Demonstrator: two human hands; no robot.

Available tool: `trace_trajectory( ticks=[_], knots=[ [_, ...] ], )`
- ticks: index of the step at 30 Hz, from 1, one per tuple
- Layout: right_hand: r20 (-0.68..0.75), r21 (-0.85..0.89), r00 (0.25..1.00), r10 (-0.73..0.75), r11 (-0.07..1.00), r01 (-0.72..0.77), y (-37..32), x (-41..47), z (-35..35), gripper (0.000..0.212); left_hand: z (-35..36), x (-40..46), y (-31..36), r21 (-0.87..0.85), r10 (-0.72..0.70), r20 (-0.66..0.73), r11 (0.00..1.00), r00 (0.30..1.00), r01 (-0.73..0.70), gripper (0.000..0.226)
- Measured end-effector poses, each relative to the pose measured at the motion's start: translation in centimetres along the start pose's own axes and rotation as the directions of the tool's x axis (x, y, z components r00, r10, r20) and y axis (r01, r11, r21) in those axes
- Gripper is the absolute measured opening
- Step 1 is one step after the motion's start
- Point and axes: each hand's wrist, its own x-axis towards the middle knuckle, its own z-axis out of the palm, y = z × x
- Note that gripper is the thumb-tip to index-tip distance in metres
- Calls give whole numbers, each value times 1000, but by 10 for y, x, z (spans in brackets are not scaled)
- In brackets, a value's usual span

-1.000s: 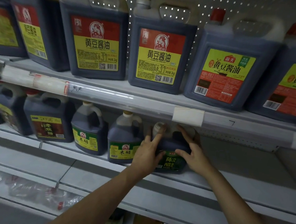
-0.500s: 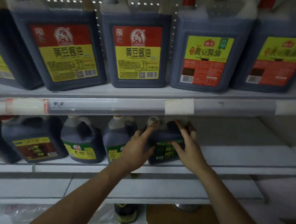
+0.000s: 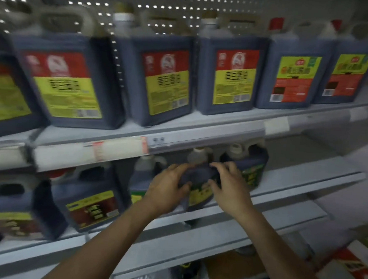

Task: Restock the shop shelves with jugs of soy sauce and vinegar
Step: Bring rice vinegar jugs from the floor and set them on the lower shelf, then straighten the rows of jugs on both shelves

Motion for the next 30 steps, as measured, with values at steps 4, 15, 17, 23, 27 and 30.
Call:
trace_trajectory(
  ticks=[4, 15, 17, 23, 27, 30],
  knots=[
    [11, 5, 990, -137, 991, 137, -104, 1, 9, 31, -75, -42, -47, 119, -29, -23, 992, 999, 31, 49],
    [290, 172, 779, -556, 831, 530, -313, 2, 61, 16, -205, -174, -145, 343, -258, -121, 895, 958, 285, 36],
    [305, 221, 704, -641, 767, 603, -339, 0, 81, 15, -221, -201, -157, 391, -324, -186, 842, 928, 372, 29],
    [334, 379, 420, -844, 528, 760, -438, -18, 140, 18, -275, -302, -169, 445, -603, -348, 567, 718, 693, 25],
    [295, 446, 241, -925, 356, 821, -512, -41, 155, 18, -310, -371, -163, 474, -726, -417, 339, 547, 812, 31],
    [277, 461, 125, -953, 246, 853, -571, -64, 156, 24, -340, -421, -153, 480, -774, -463, 191, 433, 856, 35]
  ],
)
